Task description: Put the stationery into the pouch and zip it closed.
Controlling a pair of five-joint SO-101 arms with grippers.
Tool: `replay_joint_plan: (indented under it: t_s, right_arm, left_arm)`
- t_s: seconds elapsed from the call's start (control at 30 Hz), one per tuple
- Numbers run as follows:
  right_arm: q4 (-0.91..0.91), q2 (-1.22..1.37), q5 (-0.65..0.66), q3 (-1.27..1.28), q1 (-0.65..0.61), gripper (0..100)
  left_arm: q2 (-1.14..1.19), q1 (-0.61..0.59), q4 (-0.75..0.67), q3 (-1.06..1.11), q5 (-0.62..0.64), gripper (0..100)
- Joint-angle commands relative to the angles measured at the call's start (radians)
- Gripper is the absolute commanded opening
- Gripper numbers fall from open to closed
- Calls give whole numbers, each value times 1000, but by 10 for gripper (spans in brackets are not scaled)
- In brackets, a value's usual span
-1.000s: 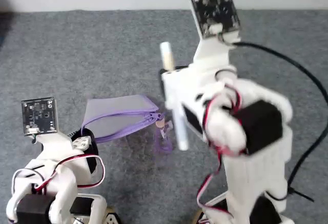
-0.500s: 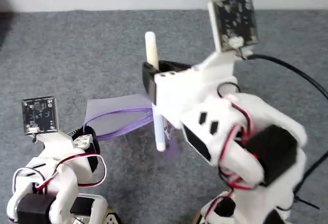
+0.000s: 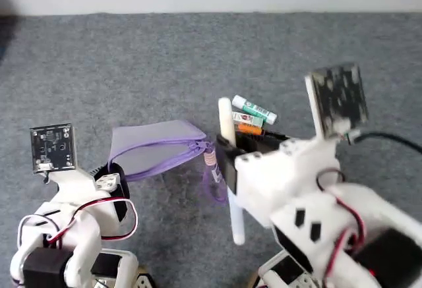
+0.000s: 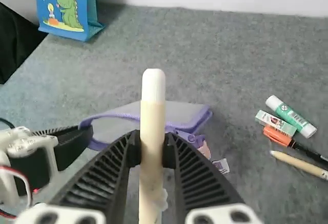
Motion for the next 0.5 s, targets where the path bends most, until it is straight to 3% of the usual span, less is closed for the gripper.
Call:
replay_joint_plan:
  t_s: [0.0,0.23,0.33,0.47]
  right_arm:
    - [-173,-179,58,227,-1,8]
    - [-642,-421,157,654,-8,8]
    - [-832,-423,181,733,-15,8]
    - [-1007,-364,245,760,-114,8]
  left_arm:
    - [17,6,-21,-4,11,11]
    - [17,8,-20,-4,11,11]
    - [17,8,-20,-2,11,11]
    - [17,8,-20,-2,11,11]
